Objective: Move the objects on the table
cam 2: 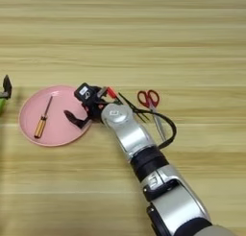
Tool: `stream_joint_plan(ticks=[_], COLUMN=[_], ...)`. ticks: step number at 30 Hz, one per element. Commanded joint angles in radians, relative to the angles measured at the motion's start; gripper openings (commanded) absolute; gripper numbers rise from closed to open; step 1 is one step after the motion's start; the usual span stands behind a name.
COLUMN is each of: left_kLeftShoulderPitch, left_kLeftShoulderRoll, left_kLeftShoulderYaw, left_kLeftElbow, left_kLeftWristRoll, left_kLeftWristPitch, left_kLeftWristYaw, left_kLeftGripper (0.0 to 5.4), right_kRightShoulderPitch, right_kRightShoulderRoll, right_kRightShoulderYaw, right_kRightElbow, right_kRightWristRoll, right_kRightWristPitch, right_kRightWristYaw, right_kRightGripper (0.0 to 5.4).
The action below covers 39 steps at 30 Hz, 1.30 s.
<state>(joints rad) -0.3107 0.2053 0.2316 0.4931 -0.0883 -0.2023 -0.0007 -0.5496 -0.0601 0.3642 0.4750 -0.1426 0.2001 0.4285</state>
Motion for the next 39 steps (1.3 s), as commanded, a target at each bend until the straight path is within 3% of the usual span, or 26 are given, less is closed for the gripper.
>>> stream_joint_plan(ticks=[1, 10, 18, 30, 39], left_kLeftShoulderPitch=[0.007, 0.006, 0.006, 0.002, 0.000], left_kLeftShoulderRoll=[-0.005, -0.004, -0.007, -0.008, -0.009], left_kLeftShoulderYaw=[0.006, 0.008, 0.007, 0.004, 0.003], left_kLeftElbow=[-0.009, -0.012, -0.018, -0.014, -0.009], left_kLeftWristRoll=[-0.006, -0.008, -0.007, -0.007, -0.007], left_kLeftWristPitch=[0.016, 0.019, 0.022, 0.022, 0.021], left_kLeftWristYaw=[0.009, 0.009, 0.014, 0.019, 0.019], left_kLeftGripper=[5.40, 5.40, 5.40, 5.40, 5.40], right_kRightShoulderPitch=[-0.008, -0.018, -0.026, 0.005, 0.037], right_kRightShoulderRoll=[-0.020, -0.055, -0.061, -0.169, -0.217], right_kRightShoulderYaw=[0.021, 0.054, 0.041, 0.078, 0.089], right_kRightElbow=[-0.005, 0.012, 0.036, -0.050, -0.093], right_kRightWristRoll=[-0.033, -0.096, -0.094, -0.151, -0.163], right_kRightWristPitch=[-0.015, 0.008, 0.086, 0.111, 0.122], right_kRightWristYaw=[0.021, 0.055, 0.073, 0.132, 0.155], right_kRightGripper=[5.37, 5.37, 5.37, 5.37, 5.37])
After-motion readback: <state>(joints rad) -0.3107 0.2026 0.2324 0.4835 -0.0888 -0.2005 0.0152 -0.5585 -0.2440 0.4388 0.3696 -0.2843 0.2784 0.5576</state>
